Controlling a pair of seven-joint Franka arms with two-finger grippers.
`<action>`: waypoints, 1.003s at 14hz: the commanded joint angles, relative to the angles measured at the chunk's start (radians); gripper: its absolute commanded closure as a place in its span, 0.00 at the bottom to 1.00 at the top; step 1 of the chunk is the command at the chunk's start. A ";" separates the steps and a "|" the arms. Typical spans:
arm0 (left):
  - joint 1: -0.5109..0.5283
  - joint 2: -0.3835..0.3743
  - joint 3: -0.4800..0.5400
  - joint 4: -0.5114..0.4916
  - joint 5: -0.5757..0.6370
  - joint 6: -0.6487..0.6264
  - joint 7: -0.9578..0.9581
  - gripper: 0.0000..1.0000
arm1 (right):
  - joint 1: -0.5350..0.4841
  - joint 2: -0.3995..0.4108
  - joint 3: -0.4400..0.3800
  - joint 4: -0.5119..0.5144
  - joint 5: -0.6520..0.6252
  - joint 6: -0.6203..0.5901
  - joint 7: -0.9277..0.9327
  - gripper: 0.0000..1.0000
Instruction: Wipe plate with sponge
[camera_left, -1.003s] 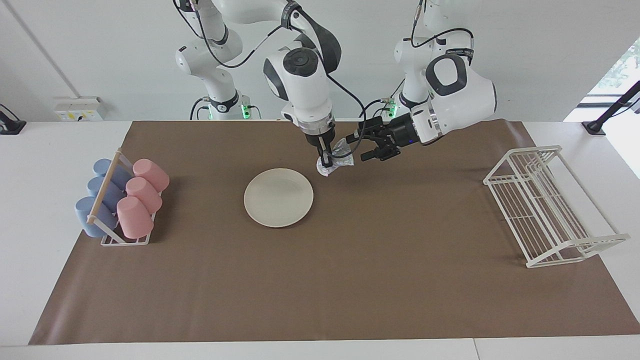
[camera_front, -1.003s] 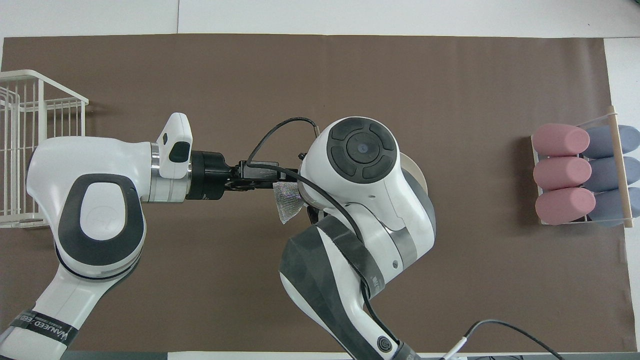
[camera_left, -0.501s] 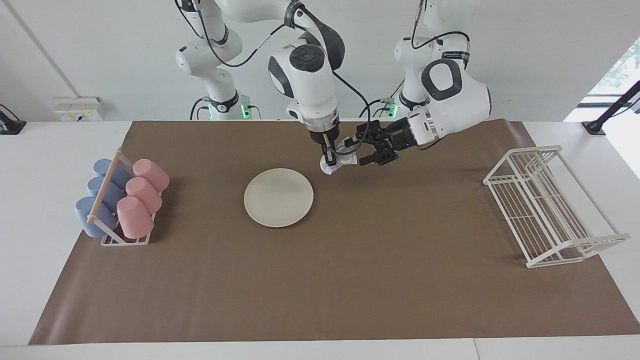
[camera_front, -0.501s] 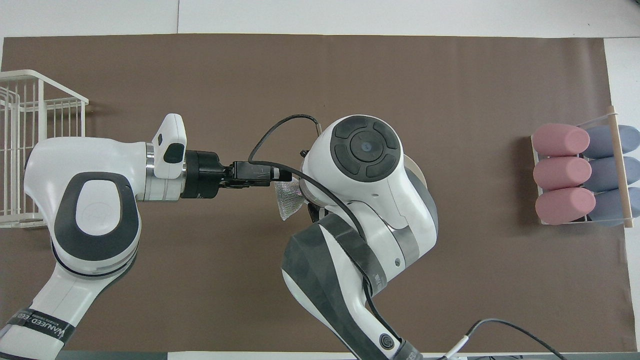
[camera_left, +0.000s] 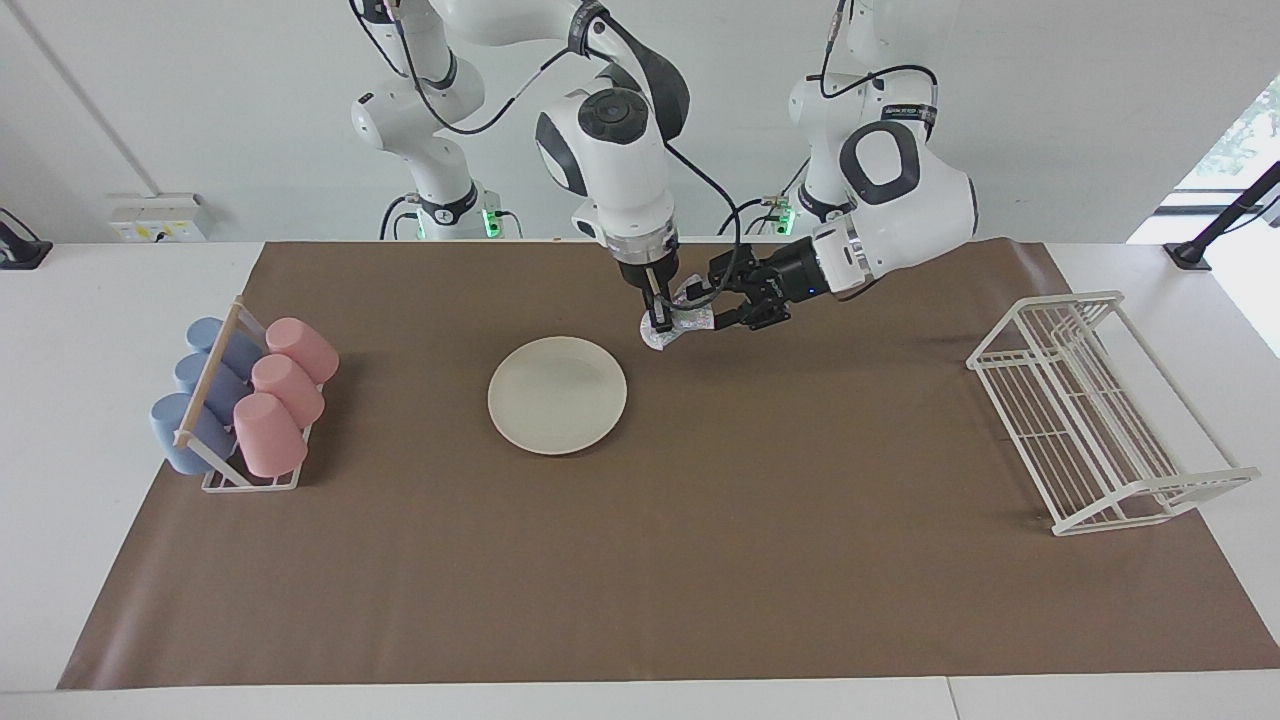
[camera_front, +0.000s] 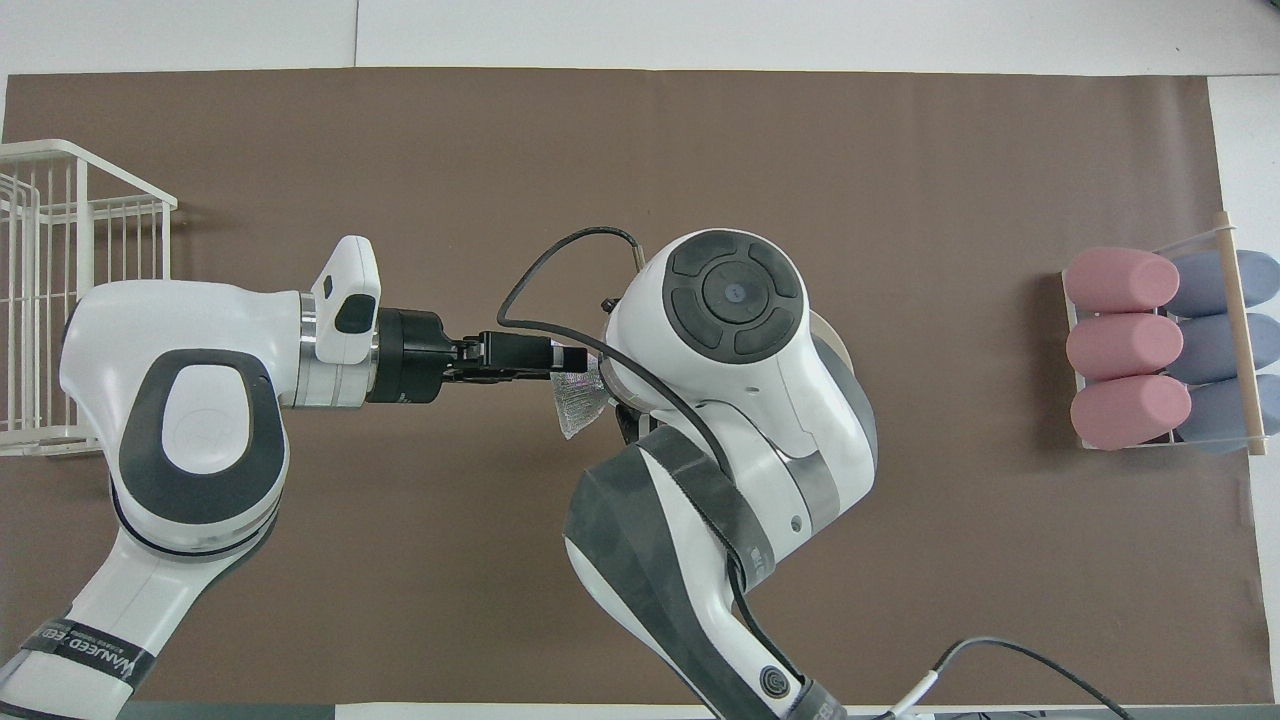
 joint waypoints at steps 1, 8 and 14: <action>-0.008 -0.019 0.003 -0.028 -0.007 -0.008 0.011 0.80 | -0.011 0.001 0.006 0.003 -0.015 0.010 0.015 1.00; 0.006 -0.019 0.003 -0.025 -0.007 -0.022 -0.070 1.00 | -0.026 0.000 -0.001 0.004 -0.018 0.006 0.005 0.74; 0.014 -0.016 0.006 -0.019 -0.004 -0.022 -0.110 1.00 | -0.111 -0.072 -0.002 -0.005 -0.064 -0.035 -0.202 0.00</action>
